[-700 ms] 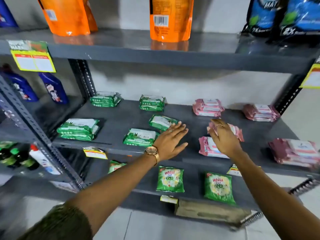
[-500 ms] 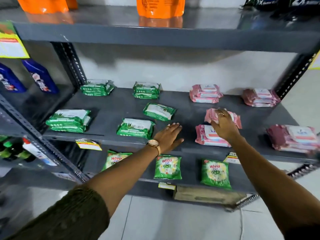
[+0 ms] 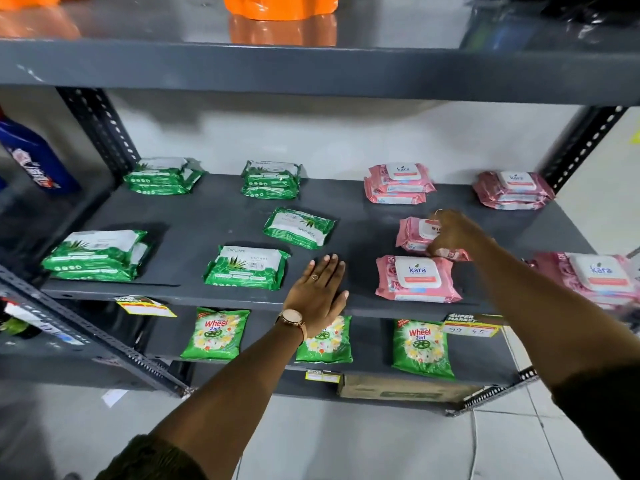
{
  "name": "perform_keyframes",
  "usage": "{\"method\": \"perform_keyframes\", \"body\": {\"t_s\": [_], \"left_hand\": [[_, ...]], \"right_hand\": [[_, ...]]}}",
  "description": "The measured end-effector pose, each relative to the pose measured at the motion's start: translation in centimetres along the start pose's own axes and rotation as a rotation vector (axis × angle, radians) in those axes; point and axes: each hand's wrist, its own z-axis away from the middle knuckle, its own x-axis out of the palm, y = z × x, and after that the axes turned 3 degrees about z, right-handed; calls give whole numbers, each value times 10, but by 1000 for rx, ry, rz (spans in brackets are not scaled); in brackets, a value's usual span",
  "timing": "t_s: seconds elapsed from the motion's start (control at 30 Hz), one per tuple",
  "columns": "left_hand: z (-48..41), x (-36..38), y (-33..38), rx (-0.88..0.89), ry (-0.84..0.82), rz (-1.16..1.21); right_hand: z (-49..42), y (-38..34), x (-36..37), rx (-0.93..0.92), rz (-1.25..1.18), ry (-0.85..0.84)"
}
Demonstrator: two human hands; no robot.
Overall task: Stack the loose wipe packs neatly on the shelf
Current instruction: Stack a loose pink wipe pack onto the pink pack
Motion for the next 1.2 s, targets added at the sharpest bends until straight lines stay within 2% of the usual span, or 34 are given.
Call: {"method": "perform_keyframes", "body": {"t_s": [0.1, 0.23, 0.4, 0.6, 0.83, 0.93, 1.03, 1.13, 1.2], "left_hand": [[0, 0, 0, 0, 11, -1], [0, 2, 1, 5, 30, 9], [1, 3, -1, 6, 71, 35], [1, 7, -3, -2, 62, 47], [1, 4, -2, 11, 87, 65], [2, 4, -2, 16, 81, 69], [2, 4, -2, 10, 75, 58], [2, 4, -2, 6, 62, 44], [3, 2, -1, 8, 63, 48]], "right_hand": [[4, -6, -11, 28, 17, 87], [23, -17, -32, -8, -164, 199], [68, -28, -35, -101, -330, 101], [93, -27, -1, -93, -319, 54], [101, -18, -21, -107, -338, -89], [107, -24, -21, -47, -255, 25], [115, -41, -19, 105, -99, 195], [120, -54, -17, 229, 34, 260], [122, -55, -18, 202, 76, 316]]}}
